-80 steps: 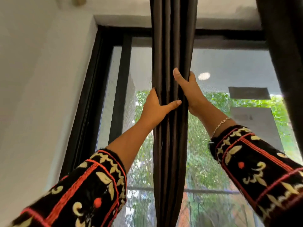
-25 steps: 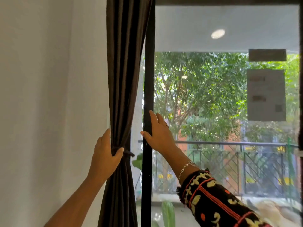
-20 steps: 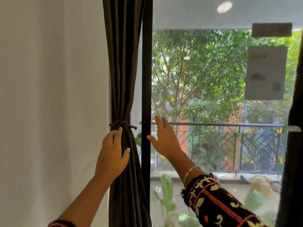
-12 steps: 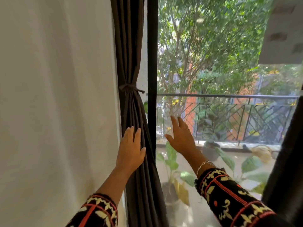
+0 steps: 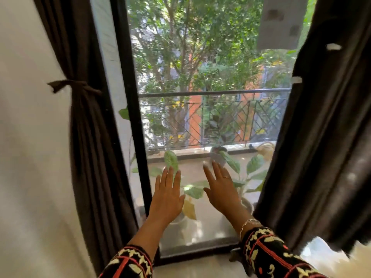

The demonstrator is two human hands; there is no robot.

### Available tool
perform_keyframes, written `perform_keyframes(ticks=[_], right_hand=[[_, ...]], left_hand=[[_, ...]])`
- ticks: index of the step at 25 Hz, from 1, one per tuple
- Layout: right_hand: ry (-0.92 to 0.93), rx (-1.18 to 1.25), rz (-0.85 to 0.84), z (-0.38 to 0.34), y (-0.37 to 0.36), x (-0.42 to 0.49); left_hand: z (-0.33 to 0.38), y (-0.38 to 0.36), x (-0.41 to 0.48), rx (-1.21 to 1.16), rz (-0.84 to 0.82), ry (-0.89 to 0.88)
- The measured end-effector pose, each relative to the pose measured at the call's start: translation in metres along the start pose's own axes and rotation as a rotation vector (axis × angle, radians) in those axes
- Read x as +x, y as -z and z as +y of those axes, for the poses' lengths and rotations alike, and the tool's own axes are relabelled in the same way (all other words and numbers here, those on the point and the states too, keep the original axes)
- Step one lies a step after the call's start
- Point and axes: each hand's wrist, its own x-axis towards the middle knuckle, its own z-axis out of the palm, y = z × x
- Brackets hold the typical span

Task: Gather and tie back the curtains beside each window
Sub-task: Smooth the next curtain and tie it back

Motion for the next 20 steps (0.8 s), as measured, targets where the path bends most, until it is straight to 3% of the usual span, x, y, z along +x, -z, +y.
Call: perform_keyframes(ticks=[11, 20], right_hand=[[-0.242, -0.251, 0.038, 0.144, 0.03, -0.069], [-0.364, -0.45, 0.217, 0.254, 0.091, -0.02]], left_hand=[[0.156, -0.034, 0.068, -0.214, 0.037, -0.388], [0.25, -0.031, 0.182, -0.364, 0.152, -0.483]])
